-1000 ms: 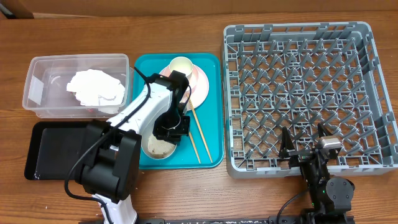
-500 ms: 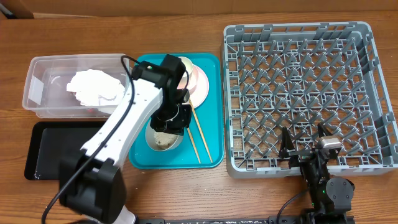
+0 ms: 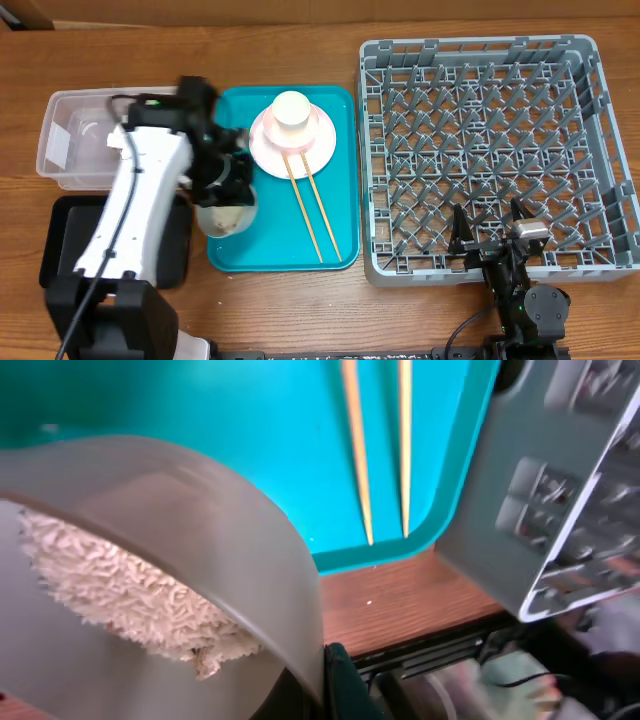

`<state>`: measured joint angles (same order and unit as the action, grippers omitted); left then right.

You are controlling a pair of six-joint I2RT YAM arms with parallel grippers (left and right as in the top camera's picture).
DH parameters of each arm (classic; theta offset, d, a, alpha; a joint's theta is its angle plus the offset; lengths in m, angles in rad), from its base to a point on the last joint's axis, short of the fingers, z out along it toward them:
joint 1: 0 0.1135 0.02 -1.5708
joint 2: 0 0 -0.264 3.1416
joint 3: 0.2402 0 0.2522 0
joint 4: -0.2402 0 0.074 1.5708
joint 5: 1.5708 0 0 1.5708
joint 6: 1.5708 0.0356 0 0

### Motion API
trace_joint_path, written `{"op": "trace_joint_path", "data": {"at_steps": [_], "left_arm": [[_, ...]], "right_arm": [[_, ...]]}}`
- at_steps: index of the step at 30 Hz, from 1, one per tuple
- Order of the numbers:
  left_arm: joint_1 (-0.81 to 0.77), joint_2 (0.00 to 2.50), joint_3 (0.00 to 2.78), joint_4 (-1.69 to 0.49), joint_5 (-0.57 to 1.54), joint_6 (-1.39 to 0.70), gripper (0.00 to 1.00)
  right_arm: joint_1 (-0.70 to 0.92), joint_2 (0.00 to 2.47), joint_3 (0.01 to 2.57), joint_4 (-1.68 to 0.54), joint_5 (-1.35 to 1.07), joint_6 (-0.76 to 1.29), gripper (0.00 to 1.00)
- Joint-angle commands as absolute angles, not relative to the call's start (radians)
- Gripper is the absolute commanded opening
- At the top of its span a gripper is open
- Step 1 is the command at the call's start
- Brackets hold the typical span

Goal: Sort waste into correct bins and load items into the dishwasher
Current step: 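Lift the bowl over the black tray and tip the rice out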

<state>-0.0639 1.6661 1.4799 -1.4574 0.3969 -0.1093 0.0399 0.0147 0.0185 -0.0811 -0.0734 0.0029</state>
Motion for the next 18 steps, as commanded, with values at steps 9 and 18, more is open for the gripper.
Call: {"op": "trace_joint_path", "data": {"at_steps": [9, 18], "left_arm": [[0.431, 1.640, 1.498, -1.489, 0.726, 0.159, 0.04], [0.684, 1.640, 1.399, -1.475, 0.942, 0.298, 0.04]], "right_arm": [[0.037, 0.003, 0.008, -0.077, -0.073, -0.001, 1.00], [0.037, 0.003, 0.008, -0.077, -0.073, -0.001, 1.00]]}}
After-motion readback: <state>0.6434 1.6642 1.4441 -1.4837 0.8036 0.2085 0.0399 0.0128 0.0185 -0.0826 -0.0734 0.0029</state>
